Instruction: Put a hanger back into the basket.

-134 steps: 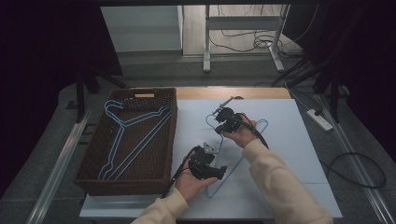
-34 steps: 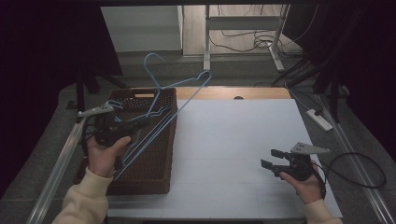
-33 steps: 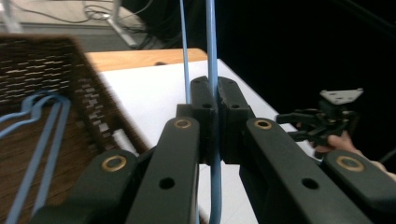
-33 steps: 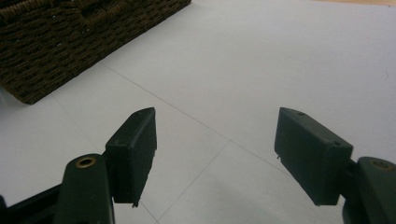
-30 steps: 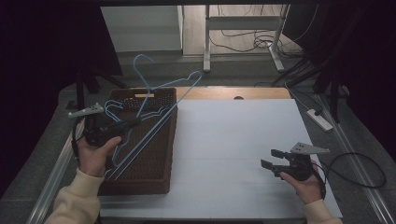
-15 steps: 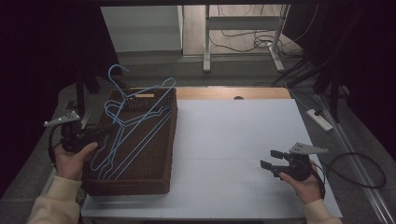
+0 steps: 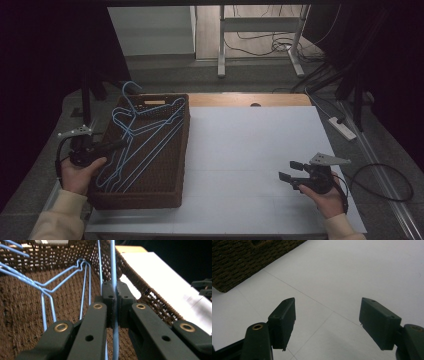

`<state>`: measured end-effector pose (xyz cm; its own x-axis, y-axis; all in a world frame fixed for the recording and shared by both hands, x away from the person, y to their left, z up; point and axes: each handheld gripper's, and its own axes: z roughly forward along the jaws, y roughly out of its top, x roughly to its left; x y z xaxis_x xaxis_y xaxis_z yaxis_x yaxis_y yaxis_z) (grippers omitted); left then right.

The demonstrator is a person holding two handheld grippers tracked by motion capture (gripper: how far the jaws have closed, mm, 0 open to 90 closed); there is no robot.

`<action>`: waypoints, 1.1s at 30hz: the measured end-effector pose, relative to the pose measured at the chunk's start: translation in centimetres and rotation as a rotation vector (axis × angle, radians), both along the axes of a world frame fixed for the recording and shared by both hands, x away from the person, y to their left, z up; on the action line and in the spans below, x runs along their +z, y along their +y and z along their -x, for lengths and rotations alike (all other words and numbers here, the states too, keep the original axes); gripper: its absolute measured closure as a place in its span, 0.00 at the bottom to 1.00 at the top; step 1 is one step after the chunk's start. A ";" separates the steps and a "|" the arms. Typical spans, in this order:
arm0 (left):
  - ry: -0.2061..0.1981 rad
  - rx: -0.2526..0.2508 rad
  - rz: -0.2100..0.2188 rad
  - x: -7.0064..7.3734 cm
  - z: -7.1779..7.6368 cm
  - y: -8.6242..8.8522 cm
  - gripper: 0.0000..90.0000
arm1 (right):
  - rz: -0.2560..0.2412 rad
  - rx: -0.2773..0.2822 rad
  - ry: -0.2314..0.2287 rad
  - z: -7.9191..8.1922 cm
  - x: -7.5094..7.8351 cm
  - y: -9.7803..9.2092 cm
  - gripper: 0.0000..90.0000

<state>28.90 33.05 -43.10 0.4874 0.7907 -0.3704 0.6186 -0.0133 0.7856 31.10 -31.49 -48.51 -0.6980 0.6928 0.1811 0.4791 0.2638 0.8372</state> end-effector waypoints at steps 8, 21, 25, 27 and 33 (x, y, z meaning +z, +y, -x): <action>0.071 -0.007 -0.050 -1.2 -0.9 -0.4 0.96 | 0.004 -0.001 0.003 0.0 0.0 0.0 0.33; 0.241 0.057 -0.257 -3.0 -2.0 -1.9 0.91 | 0.001 -0.002 -0.001 0.1 0.0 0.0 0.33; 0.208 0.089 -0.289 -2.8 -2.0 -2.2 0.73 | 0.000 -0.002 -0.001 0.1 0.0 -0.1 0.33; 0.162 0.101 -0.278 -2.3 -1.7 -2.2 0.65 | 0.000 -0.002 -0.002 0.1 0.0 -0.1 0.33; 0.040 0.084 -0.236 -0.5 -0.9 -2.4 0.41 | 0.002 -0.001 -0.001 0.1 0.0 0.0 0.33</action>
<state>29.76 30.63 -43.60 0.4051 0.8947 -0.1881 0.6554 -0.1407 0.7420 31.05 -31.51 -48.47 -0.6977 0.6936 0.1794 0.4784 0.2647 0.8373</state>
